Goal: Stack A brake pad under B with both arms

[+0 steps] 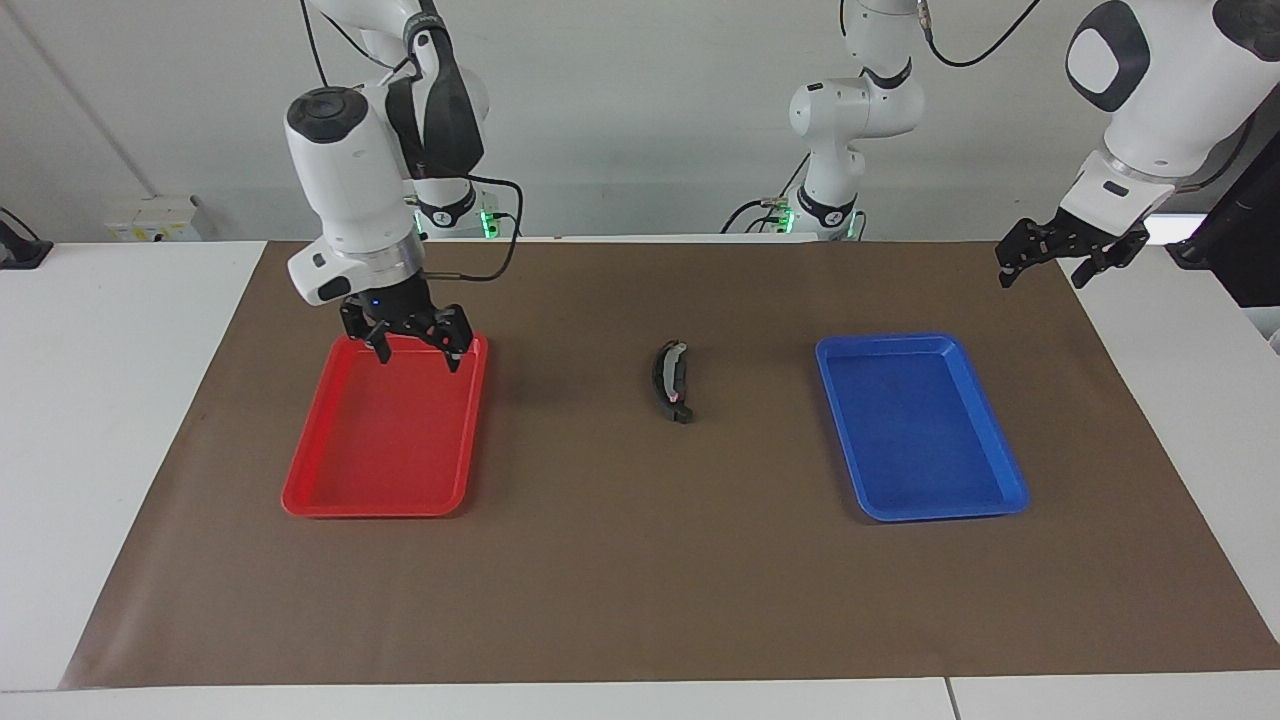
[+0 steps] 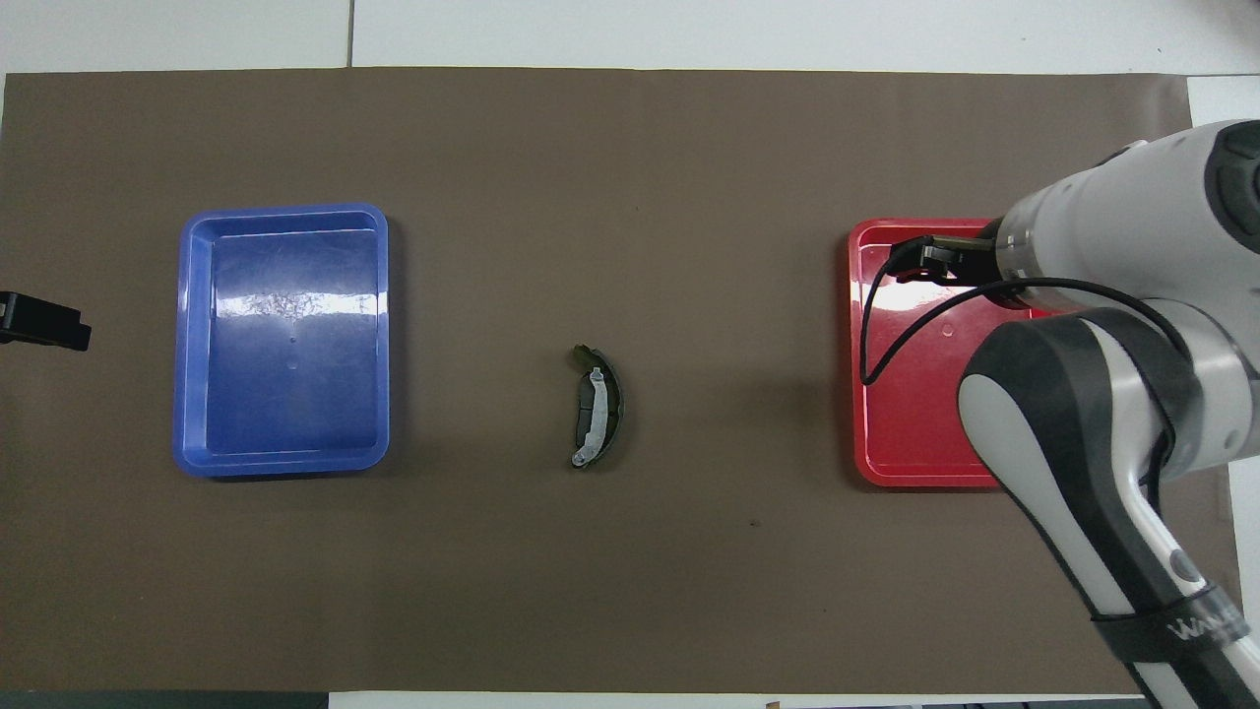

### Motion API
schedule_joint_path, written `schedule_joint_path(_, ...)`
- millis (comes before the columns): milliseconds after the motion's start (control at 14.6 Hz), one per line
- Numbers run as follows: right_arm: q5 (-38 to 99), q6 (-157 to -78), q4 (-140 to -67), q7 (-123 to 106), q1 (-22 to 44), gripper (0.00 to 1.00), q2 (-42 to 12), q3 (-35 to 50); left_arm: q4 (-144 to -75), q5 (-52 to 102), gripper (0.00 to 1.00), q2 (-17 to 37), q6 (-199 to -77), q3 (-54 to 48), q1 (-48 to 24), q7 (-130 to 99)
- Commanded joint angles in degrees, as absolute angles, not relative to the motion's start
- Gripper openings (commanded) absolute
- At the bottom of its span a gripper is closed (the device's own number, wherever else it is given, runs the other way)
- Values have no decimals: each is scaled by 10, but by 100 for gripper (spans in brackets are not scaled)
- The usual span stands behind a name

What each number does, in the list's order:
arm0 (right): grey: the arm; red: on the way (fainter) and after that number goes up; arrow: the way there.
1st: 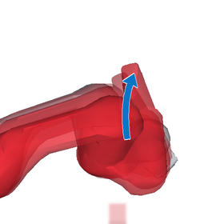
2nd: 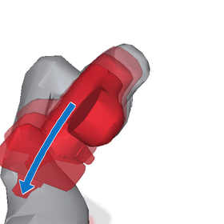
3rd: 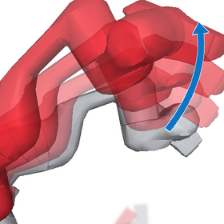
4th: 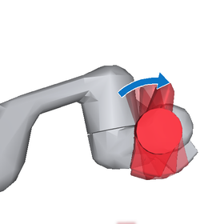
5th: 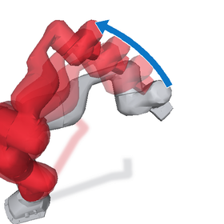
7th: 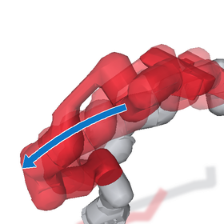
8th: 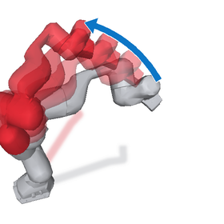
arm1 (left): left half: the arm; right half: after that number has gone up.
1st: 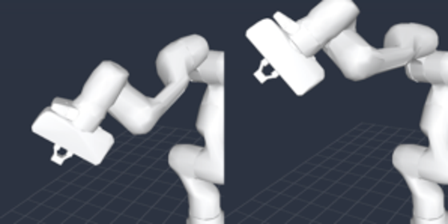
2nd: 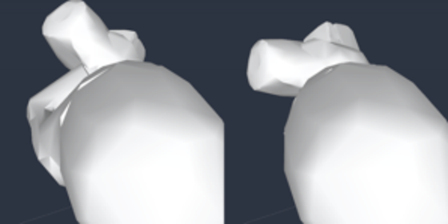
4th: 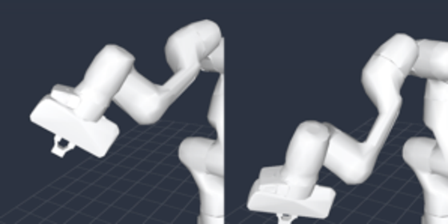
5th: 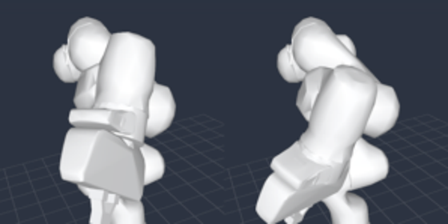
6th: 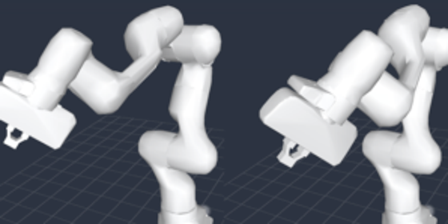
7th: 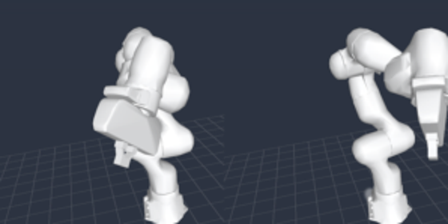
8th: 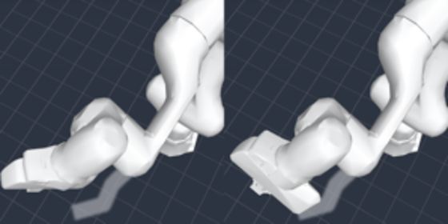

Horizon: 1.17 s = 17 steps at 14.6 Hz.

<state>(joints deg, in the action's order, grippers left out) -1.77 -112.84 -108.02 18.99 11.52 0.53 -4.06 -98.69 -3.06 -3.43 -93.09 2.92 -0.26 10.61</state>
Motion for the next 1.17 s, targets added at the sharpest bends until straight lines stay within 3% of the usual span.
schedule_joint_path(0,-22,-1096,-1091,149,78,100,46,-33,-985,-39,100,-35,-925,27,1,99)
schedule_joint_path(275,-18,-1008,-1033,111,45,100,56,-33,-984,-39,100,-34,-925,27,1,99)
schedule_joint_path(618,-5,-857,-875,97,1,100,-1,-11,-983,-39,100,-35,-925,27,1,99)
schedule_joint_path(1098,0,-853,-903,96,-32,100,16,4,-983,-39,100,-35,-925,27,1,99)
